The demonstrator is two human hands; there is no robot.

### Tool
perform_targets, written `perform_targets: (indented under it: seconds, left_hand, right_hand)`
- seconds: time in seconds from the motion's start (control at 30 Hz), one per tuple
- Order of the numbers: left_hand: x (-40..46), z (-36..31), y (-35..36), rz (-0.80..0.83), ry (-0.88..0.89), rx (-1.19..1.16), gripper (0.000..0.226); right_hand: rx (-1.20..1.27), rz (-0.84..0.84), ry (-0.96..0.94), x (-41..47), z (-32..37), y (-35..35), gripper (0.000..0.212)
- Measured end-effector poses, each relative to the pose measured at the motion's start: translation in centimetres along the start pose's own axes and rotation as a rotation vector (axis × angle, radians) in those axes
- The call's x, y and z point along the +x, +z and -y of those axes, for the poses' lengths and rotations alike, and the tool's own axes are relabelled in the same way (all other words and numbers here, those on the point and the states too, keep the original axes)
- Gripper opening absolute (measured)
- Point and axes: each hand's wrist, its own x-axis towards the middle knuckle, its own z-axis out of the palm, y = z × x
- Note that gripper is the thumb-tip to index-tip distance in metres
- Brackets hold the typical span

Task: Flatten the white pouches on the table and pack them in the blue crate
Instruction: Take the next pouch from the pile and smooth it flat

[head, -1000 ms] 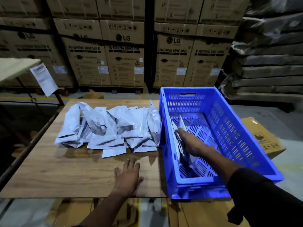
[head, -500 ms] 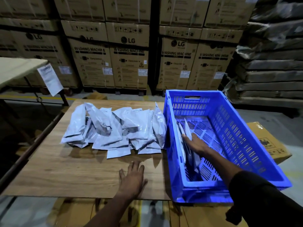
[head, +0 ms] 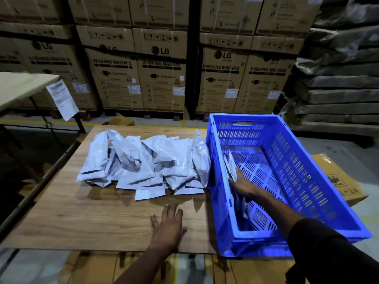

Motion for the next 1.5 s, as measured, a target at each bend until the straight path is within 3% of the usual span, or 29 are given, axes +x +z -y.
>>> perform_targets:
  seconds: [0.13,0.27,0.37,0.5,0.57,0.63,0.73,0.8,0.9,1.03,1.17,1.27,1.4,1.5]
  left_hand:
    - [-0.2,0.0,-0.1,-0.006,0.003,0.008,0.061]
    - [-0.1,0.2,-0.1,-0.014,0.017,-0.003,0.061]
    - [-0.3,0.6,-0.2,-0.045,0.040,0.013,0.061]
    - [-0.8,1.8,0.4,-0.108,0.067,0.033,0.059]
    - [-1.3,3.1,0.7,-0.135,0.088,0.029,0.056]
    - [-1.5,4.4,1.2,-0.160,0.108,0.065,0.054]
    - [-1.9,6.3,1.3,-0.222,0.102,0.082,0.052]
    - [-2.0,7.4,1.3,-0.269,0.096,0.109,0.048]
    - [-2.1,9.0,1.2,-0.235,0.060,0.088,0.051]
    - [-2.6,11.5,1.2,-0.165,-0.061,0.024,0.069]
    - [-3.3,14.2,1.3,-0.138,-0.145,-0.028,0.084]
    - [-3.3,15.1,1.4,-0.137,-0.114,-0.088,0.097]
    - [-2.9,15.4,1.0,-0.103,-0.104,-0.124,0.086]
    - [-3.0,15.5,0.8,-0.107,-0.081,-0.132,0.100]
  right_hand:
    - [-0.074,-0.058,0.063,-3.2,3.2,-0.7,0.117]
    - [-0.195,-0.125,0.003,-6.6,6.5,-1.0,0.135]
    - [-0.311,-0.107,0.009,-7.1,6.8,-0.6,0.100]
    - [-0.339,-0.142,-0.025,-8.1,7.7,-0.8,0.086]
    - [-0.339,-0.253,-0.039,-8.6,8.4,-1.1,0.076]
    - [-0.395,-0.516,-0.088,-9.8,9.8,-1.7,0.055]
    - [-0.397,-0.865,-0.328,-11.3,13.4,-2.5,0.021]
    - [-0.405,-0.927,-0.493,-12.2,16.6,-2.2,0.010]
    - [-0.458,-0.857,-0.669,-12.0,20.9,0.2,0.007]
    - [-0.645,-0.682,-0.794,-10.9,25.1,5.6,0.020]
    - [-0.923,-0.365,-0.652,-8.7,26.8,10.3,0.039]
    - [-0.939,-0.198,-0.520,-6.8,27.8,12.3,0.061]
    - [-0.963,-0.107,-0.424,-4.5,28.8,14.1,0.070]
    - [-0.921,-0.123,-0.400,-3.5,29.3,14.5,0.061]
